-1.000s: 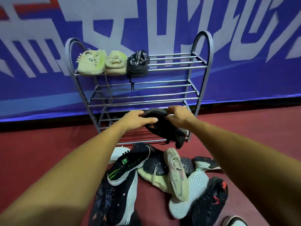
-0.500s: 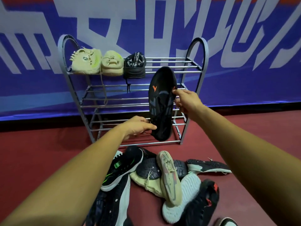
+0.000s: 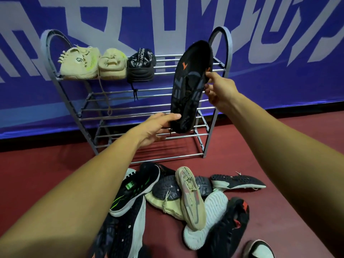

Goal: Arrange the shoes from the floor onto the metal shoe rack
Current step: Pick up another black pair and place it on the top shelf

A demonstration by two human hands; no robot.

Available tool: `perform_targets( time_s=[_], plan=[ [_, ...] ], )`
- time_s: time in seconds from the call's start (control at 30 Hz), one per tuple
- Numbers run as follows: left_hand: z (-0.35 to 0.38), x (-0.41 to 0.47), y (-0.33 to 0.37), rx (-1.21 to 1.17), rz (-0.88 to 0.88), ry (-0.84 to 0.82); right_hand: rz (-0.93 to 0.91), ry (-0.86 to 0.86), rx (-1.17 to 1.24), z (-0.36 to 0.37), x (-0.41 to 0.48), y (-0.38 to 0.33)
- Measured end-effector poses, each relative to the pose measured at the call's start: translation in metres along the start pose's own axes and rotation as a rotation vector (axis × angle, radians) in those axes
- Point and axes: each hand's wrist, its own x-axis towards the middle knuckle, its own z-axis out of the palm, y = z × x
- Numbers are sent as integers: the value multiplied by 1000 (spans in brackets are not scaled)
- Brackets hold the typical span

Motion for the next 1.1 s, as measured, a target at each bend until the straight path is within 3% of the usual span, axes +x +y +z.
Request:
perform_targets(
  time_s=[0.27, 0.5, 0.7, 1.1],
  plan=[
    [17, 13, 20, -55, 77, 142, -40, -116, 75, -16, 11, -2],
    [33, 27, 49, -287, 71, 245, -52, -252, -42, -20, 9, 13],
    [51, 40, 62, -472, 32, 208, 21, -309, -151, -27, 4, 26],
    [73, 69, 86, -603, 6, 174, -105, -189, 58, -26, 13, 22]
  ],
)
